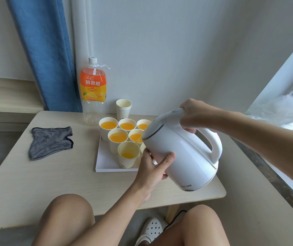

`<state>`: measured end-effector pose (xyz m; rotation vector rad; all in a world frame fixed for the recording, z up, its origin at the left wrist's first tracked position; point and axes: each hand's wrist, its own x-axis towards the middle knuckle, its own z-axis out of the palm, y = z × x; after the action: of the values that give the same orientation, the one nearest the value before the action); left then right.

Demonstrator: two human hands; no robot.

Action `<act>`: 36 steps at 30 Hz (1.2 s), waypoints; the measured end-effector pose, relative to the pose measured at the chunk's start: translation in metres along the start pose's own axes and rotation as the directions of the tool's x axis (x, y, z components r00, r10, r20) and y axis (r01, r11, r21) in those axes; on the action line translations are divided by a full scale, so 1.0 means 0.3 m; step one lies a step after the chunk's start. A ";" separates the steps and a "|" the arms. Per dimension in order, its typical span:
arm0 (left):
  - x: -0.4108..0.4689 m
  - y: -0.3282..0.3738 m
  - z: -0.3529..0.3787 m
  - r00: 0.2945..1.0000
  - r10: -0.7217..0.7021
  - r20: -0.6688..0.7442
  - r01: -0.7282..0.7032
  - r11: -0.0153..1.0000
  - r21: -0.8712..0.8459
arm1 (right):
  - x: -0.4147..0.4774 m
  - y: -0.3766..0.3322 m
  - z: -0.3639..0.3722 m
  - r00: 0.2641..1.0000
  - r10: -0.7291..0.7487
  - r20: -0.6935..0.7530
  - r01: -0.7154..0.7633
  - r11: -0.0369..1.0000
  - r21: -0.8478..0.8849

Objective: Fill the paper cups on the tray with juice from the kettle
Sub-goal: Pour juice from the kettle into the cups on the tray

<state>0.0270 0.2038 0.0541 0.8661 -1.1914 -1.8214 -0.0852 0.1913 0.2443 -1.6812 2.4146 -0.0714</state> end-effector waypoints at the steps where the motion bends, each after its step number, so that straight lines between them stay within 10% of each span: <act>1: 0.001 0.000 0.001 1.000 0.000 0.000 0.000 1.000 -0.002 | 0.000 0.000 -0.001 1.000 0.001 0.000 -0.001 1.000 -0.001; 36: 0.007 0.001 -0.009 1.000 0.012 -0.010 -0.012 1.000 0.000 | -0.002 -0.028 -0.011 1.000 -0.002 0.012 0.003 0.998 -0.069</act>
<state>0.0284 0.2010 0.0531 0.8645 -1.1880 -1.8056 -0.0777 0.1888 0.2488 -1.7082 2.4327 0.0222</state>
